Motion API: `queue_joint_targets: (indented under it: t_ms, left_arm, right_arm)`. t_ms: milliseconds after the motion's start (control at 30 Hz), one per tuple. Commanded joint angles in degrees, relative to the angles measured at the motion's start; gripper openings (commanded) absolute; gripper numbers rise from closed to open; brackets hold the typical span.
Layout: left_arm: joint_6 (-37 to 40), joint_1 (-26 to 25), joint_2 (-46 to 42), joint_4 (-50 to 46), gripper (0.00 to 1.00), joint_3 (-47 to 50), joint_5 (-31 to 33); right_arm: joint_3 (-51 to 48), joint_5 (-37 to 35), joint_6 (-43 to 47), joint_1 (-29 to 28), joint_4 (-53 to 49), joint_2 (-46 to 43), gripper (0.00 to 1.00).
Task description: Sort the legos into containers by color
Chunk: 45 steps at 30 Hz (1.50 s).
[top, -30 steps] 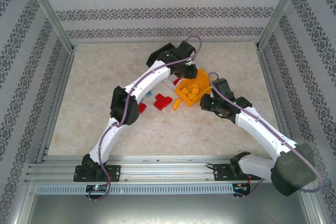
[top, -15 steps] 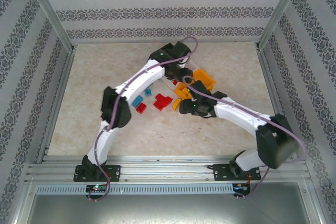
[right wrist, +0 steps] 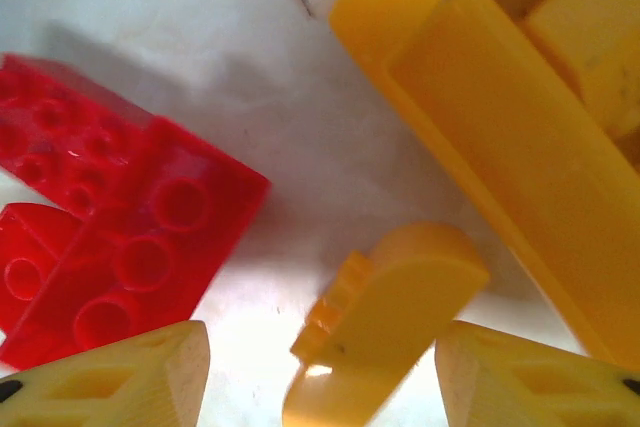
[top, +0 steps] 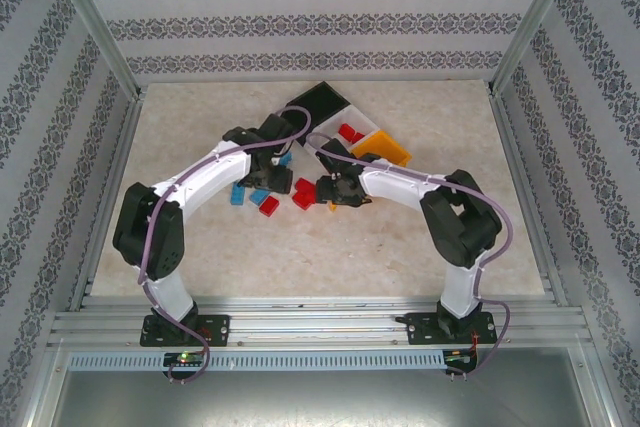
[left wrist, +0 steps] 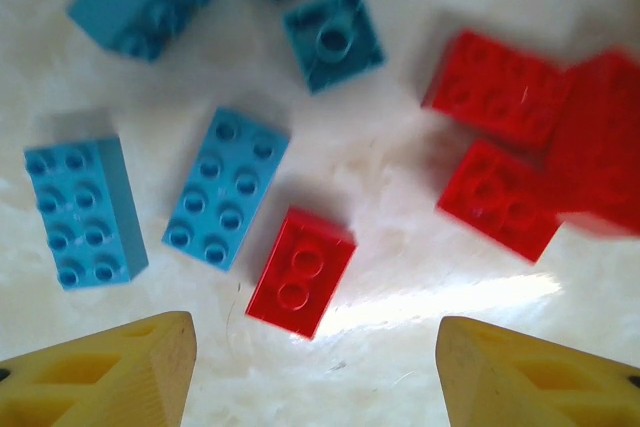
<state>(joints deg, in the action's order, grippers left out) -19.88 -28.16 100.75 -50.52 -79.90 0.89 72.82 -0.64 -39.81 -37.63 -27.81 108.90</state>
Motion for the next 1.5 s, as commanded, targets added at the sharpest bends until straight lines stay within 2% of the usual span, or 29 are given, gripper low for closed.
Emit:
queue_joint_targets:
  t_ms: [0, 333, 433, 600, 767, 933, 1133, 1200, 1267, 1300, 1367, 1467]
  left_arm:
    - [1.07, -0.31, -0.43, 3.54, 0.65, 0.59, -1.03]
    - [2.12, -0.34, 1.07, 6.21, 0.65, 2.27, -3.50]
    - [2.16, -0.34, 1.46, 6.89, 0.65, 3.13, -3.70]
    - [2.85, -0.31, 2.94, 8.41, 0.65, 4.22, -3.67]
    - [3.27, -0.31, 6.14, 8.31, 0.65, 3.27, -2.36]
    - [2.86, -0.32, 8.08, 8.82, 0.64, 4.19, -2.74]
    - [2.22, -0.45, 8.06, 9.56, 0.61, 6.01, -3.54]
    - [1.99, -0.57, 8.07, 9.66, 0.61, 6.48, -3.61]
    - [1.79, -0.80, 8.40, 9.90, 0.60, 7.07, -3.72]
    - [1.68, -1.04, 8.67, 10.07, 0.60, 7.32, -3.79]
    - [1.49, -1.46, 9.13, 10.44, 0.59, 8.03, -3.73]
    - [1.28, -1.77, 9.72, 11.18, 0.55, 9.16, -3.69]
  right_arm:
    - [3.44, -1.81, -0.31, 0.48, -3.28, 2.93, 0.56]
    - [-0.52, -3.65, 0.01, 0.64, -3.83, -0.36, 0.18]
    - [-1.83, -3.98, 0.32, 0.14, -3.87, -4.06, 0.15]
    - [-2.76, -4.57, 1.63, 0.89, -5.47, -13.26, 0.15]
    - [-2.41, -5.98, 5.06, 7.00, -7.69, -19.77, 0.15]
    - [-1.43, -3.50, 8.39, 13.53, -6.31, -19.29, 0.15]
    - [1.04, -0.08, 10.23, 17.53, -3.45, -14.13, 0.16]
    - [1.32, 0.87, 10.59, 18.24, -1.85, -12.52, 0.23]
    - [2.15, 1.18, 11.08, 18.73, -1.33, -10.68, 0.39]
    - [2.68, 1.51, 11.31, 18.90, -1.32, -10.05, 0.43]
    - [3.13, 1.79, 11.56, 19.01, -1.47, -9.70, 0.49]
    - [1.11, 1.73, 11.26, 17.95, 0.07, -11.67, 0.51]
